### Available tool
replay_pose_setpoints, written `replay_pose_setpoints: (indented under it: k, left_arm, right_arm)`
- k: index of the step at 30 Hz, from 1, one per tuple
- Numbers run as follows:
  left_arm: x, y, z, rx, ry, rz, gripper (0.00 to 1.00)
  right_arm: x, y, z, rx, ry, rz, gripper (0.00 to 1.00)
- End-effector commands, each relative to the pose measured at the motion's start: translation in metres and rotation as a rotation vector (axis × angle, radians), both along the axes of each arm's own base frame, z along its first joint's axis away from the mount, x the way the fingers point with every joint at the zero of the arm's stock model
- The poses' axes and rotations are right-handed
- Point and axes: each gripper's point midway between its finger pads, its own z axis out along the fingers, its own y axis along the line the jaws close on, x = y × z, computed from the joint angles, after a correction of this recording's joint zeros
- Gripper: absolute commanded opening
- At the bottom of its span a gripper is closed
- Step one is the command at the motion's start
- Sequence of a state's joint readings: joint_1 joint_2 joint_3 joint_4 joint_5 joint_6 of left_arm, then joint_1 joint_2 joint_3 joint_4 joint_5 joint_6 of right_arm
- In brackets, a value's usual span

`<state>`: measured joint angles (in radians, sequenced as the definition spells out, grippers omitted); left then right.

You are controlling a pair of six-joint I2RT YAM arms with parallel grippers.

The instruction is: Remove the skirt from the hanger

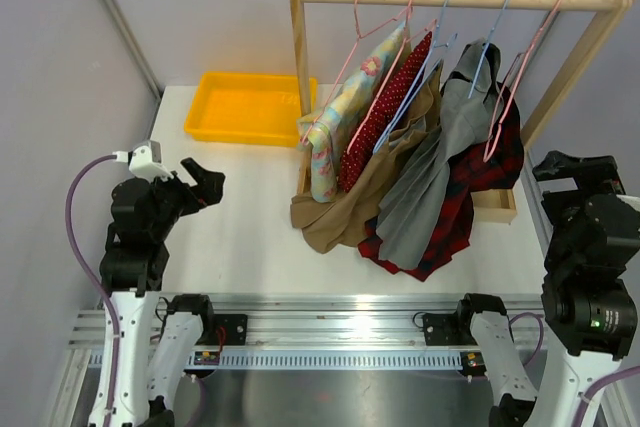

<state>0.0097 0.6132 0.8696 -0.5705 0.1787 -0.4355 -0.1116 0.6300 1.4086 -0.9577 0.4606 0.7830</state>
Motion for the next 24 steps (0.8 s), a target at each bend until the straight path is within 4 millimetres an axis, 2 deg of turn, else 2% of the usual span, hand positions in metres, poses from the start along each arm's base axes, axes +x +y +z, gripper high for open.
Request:
replay_pose_setpoints:
  k: [1, 3, 4, 6, 7, 8, 9, 10, 12, 13, 15, 16, 19, 24]
  left_arm:
    - [-0.017, 0.019, -0.008, 0.148, 0.001, 0.046, 0.99]
    - [-0.022, 0.015, -0.003, 0.146, -0.035, 0.026, 0.99]
    - [-0.023, 0.016, -0.001, 0.147, -0.043, 0.035, 0.99]
    - [-0.023, 0.022, -0.001, 0.160, -0.043, 0.067, 0.99]
    - [-0.024, 0.023, -0.003, 0.162, -0.032, 0.069, 0.99]
    - [-0.023, 0.021, -0.004, 0.162, -0.023, 0.058, 0.99]
    - [-0.021, 0.020, -0.006, 0.160, -0.009, 0.049, 0.99]
    - [-0.020, 0.018, -0.008, 0.160, -0.004, 0.041, 0.99]
    - [-0.020, 0.018, -0.010, 0.160, 0.007, 0.039, 0.99]
    - [-0.020, 0.018, -0.010, 0.159, 0.007, 0.040, 0.99]
    - [-0.020, 0.019, -0.010, 0.162, 0.007, 0.044, 0.99]
    - [-0.020, 0.020, -0.010, 0.162, 0.008, 0.051, 0.99]
    - [-0.023, 0.021, -0.007, 0.162, -0.009, 0.055, 0.99]
    - [-0.023, 0.021, -0.007, 0.162, -0.017, 0.056, 0.99]
  right_arm:
    - [0.001, 0.013, 0.035, -0.090, -0.140, 0.094, 1.00]
    - [-0.001, 0.018, 0.053, -0.122, -0.200, 0.125, 0.99]
    - [0.002, 0.018, 0.069, -0.129, -0.232, 0.129, 0.99]
    - [0.011, 0.026, 0.085, -0.151, -0.253, 0.177, 0.99]
    - [0.020, 0.029, 0.102, -0.162, -0.276, 0.201, 0.99]
    - [0.027, 0.036, 0.109, -0.173, -0.281, 0.244, 1.00]
    - [0.028, 0.039, 0.126, -0.186, -0.321, 0.262, 0.99]
    - [0.046, 0.041, 0.125, -0.186, -0.295, 0.285, 0.99]
    - [0.057, 0.045, 0.135, -0.191, -0.296, 0.317, 0.99]
    - [0.075, 0.044, 0.130, -0.183, -0.262, 0.326, 0.99]
    - [0.089, 0.046, 0.132, -0.185, -0.241, 0.346, 0.97]
    - [0.106, 0.045, 0.125, -0.178, -0.211, 0.354, 0.97]
    - [0.129, 0.042, 0.118, -0.187, -0.169, 0.358, 0.95]
    - [0.150, 0.035, 0.105, -0.170, -0.116, 0.335, 0.88]
